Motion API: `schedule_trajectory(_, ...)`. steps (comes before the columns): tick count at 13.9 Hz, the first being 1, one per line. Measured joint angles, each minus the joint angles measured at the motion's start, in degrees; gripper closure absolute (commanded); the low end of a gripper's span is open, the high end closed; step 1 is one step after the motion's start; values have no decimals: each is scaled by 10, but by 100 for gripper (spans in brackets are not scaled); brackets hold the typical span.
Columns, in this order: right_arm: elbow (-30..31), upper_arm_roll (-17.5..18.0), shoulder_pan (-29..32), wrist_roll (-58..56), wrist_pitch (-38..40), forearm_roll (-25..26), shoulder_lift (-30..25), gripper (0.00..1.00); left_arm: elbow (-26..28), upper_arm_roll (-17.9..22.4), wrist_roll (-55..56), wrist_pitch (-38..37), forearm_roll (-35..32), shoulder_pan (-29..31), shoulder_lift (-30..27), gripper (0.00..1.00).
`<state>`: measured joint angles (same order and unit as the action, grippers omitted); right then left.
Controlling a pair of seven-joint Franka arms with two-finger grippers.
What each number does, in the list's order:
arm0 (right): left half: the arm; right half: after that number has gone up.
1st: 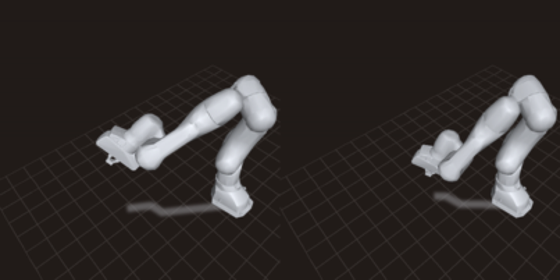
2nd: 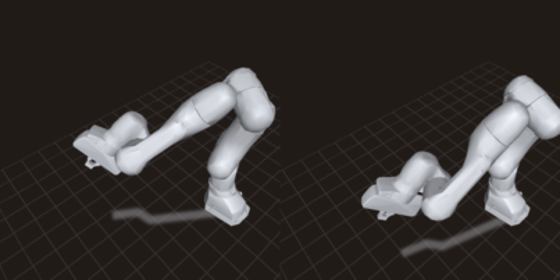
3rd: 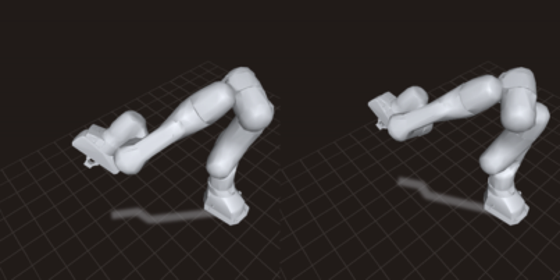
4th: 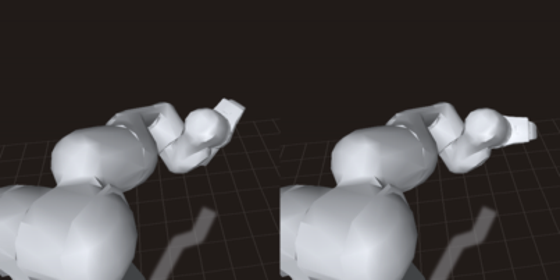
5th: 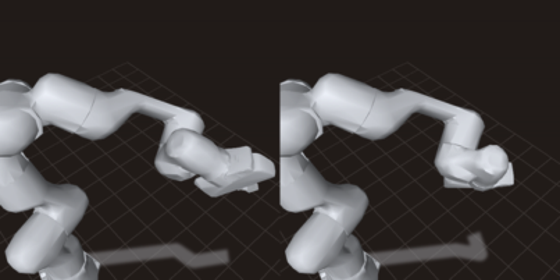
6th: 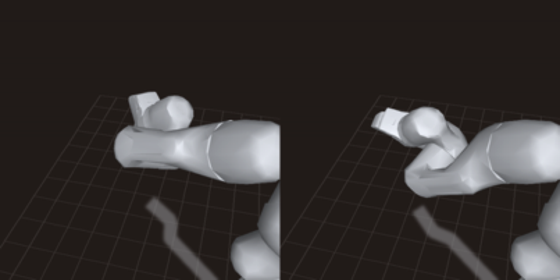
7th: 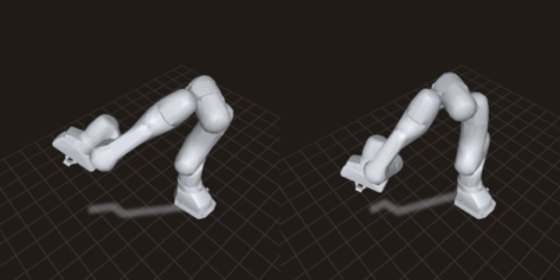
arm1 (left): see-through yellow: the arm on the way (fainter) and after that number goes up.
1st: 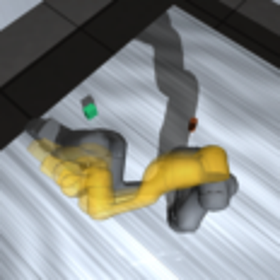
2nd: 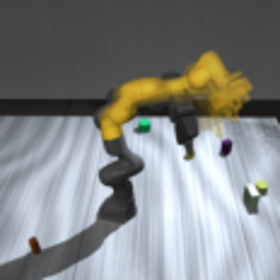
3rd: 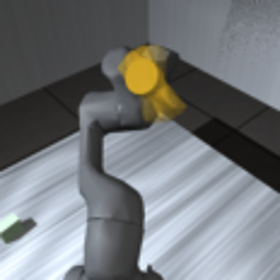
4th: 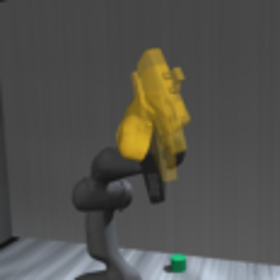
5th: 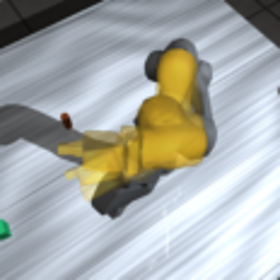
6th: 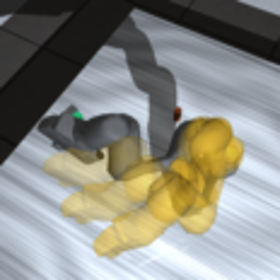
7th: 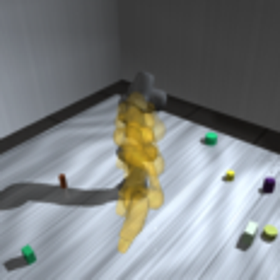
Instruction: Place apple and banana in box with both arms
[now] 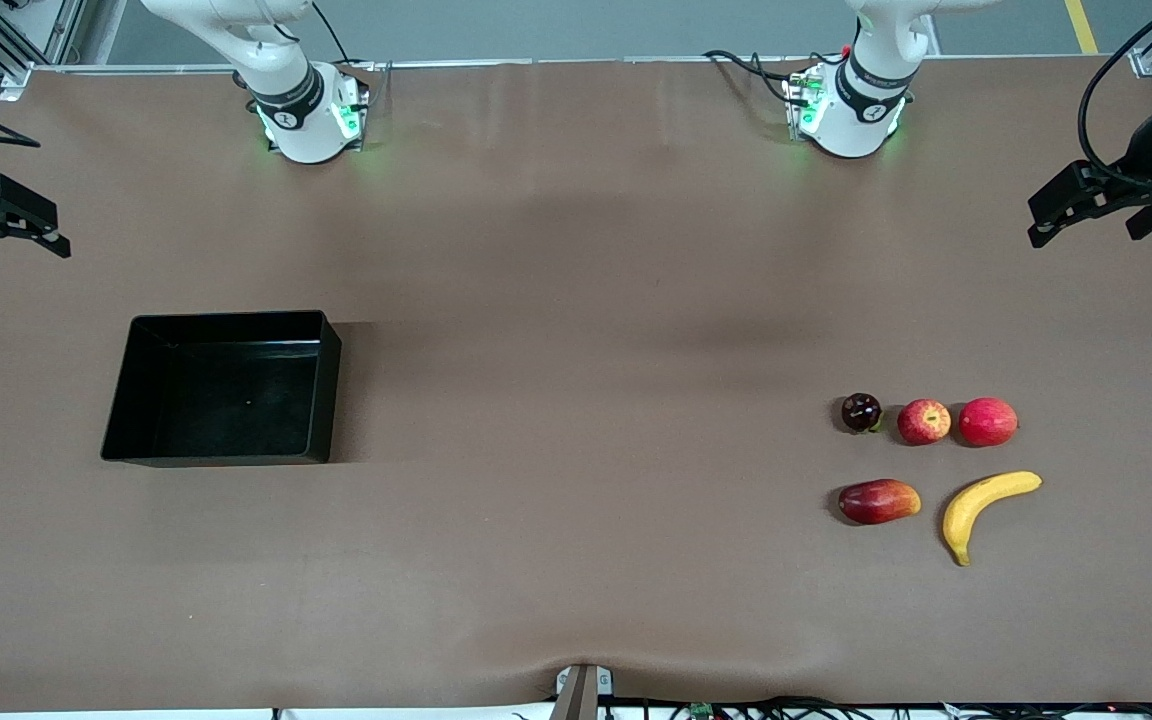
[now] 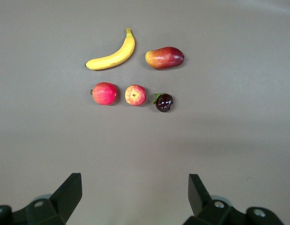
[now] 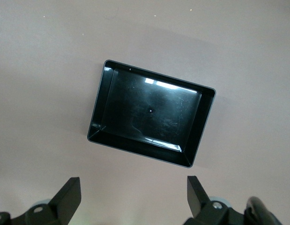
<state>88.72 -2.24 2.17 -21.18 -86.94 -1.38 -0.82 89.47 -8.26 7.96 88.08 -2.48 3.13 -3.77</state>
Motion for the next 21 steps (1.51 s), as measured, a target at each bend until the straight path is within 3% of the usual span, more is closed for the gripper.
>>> schedule_trajectory(7, 0, -1, 0, 28, 1, 1, 0, 0, 0, 0, 0, -2, 0, 0, 5, 0)
schedule_trajectory(11, 0, -2, 1, 29, 2, 1, 2, 0, 7, 4, 0, 24, 0, 9, 46, 0)
schedule_trajectory(16, 0, -9, 27, 29, 1, 2, 21, 0, 47, 5, -2, 158, 0, 31, 139, 0)
schedule_trajectory(21, -13, -11, 61, 22, -36, 28, 103, 0, 136, 6, -1, 357, 0, 56, 225, 0)
